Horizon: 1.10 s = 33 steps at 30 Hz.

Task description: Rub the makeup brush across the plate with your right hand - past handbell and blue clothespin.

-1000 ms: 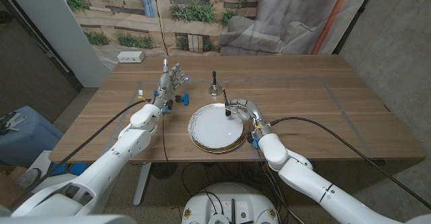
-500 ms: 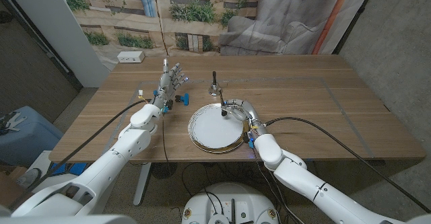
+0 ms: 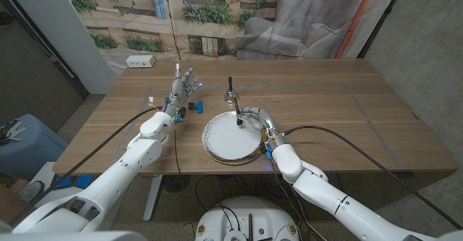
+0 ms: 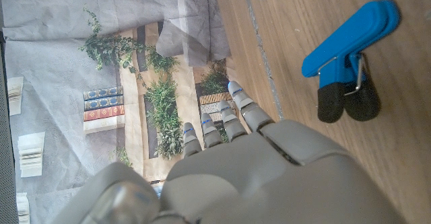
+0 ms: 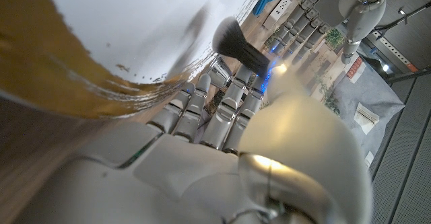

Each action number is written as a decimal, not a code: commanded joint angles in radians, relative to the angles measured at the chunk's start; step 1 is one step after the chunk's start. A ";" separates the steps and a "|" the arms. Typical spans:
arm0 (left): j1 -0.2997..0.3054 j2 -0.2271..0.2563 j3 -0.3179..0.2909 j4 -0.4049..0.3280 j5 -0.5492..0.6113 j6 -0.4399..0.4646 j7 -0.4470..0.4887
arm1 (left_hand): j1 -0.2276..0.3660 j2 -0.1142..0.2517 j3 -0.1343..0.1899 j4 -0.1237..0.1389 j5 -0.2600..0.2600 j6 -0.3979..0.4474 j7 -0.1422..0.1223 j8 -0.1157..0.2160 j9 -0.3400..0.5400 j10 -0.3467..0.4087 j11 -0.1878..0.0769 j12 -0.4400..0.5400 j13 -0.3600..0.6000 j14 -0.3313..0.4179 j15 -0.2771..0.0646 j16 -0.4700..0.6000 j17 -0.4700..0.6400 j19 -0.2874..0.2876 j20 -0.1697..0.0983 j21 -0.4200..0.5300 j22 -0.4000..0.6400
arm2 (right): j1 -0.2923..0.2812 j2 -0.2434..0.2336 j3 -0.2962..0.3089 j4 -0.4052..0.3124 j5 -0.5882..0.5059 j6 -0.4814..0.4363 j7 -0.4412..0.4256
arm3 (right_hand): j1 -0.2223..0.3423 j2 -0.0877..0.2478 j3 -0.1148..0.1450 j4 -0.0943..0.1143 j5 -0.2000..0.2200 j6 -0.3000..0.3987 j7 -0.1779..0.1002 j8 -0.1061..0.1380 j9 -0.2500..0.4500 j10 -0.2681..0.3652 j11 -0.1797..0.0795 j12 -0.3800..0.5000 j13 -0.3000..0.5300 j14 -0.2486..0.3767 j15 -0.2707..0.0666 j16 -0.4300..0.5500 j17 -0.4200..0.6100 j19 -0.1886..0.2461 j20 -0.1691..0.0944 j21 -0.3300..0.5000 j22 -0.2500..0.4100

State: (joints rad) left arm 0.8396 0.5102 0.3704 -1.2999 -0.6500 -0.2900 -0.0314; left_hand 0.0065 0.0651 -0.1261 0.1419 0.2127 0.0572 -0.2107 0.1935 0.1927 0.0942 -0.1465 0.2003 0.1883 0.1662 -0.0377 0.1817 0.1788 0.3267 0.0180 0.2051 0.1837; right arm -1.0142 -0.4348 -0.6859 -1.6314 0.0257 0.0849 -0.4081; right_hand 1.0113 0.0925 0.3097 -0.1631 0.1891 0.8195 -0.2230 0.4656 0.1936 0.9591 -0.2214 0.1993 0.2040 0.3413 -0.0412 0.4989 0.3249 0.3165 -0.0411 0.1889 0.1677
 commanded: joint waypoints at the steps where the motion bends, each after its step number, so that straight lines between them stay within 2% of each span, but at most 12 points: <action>1: 0.000 0.000 0.000 0.000 0.000 0.000 0.000 | -0.001 0.015 -0.002 0.007 0.003 -0.001 -0.010 0.004 0.002 -0.001 -0.010 0.007 0.003 0.007 -0.014 0.003 0.002 0.008 0.001 0.005 0.005 | 0.007 -0.003 0.005 0.023 0.004 0.006 0.010 | 0.016 0.003 -0.005 0.000 0.006 0.005 0.001 -0.003 0.004 0.001 -0.003 0.003 0.003 0.000 -0.149 0.000 0.000 -0.001 -0.029 -0.001 0.002; 12: 0.000 0.000 0.000 -0.001 0.000 0.000 0.000 | -0.001 0.015 -0.002 0.007 0.003 -0.001 -0.010 0.004 0.002 -0.001 -0.010 0.007 0.003 0.007 -0.013 0.003 0.002 0.007 0.000 0.004 0.005 | 0.015 -0.004 0.009 0.041 0.010 0.021 0.017 | 0.017 0.004 -0.008 0.000 0.007 0.006 0.000 -0.006 0.004 0.001 -0.003 0.003 0.003 0.000 -0.147 0.001 0.000 -0.003 -0.029 0.000 0.002; 33: 0.001 0.001 0.000 -0.001 0.000 0.001 0.000 | -0.001 0.015 -0.002 0.007 0.003 -0.001 -0.010 0.004 0.002 0.000 -0.009 0.008 0.003 0.007 -0.014 0.003 0.002 0.007 0.000 0.004 0.005 | 0.015 -0.009 0.014 0.021 0.005 0.055 0.030 | 0.007 0.006 -0.016 0.006 0.007 0.006 0.001 -0.013 0.004 -0.001 -0.002 0.002 0.003 0.002 -0.140 0.001 -0.002 -0.003 -0.024 0.002 0.002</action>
State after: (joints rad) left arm 0.8402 0.5106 0.3702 -1.3006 -0.6503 -0.2897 -0.0314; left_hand 0.0066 0.0651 -0.1261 0.1419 0.2127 0.0572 -0.2107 0.1935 0.1927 0.0942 -0.1465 0.2003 0.1883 0.1661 -0.0377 0.1817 0.1788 0.3267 0.0180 0.2051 0.1837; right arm -1.0031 -0.4465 -0.6744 -1.6087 0.0328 0.1259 -0.3841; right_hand 1.0163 0.0975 0.2989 -0.1602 0.1934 0.8195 -0.2229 0.4575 0.1927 0.9591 -0.2214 0.1993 0.2026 0.3415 -0.0411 0.4989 0.3200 0.3167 -0.0410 0.1896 0.1678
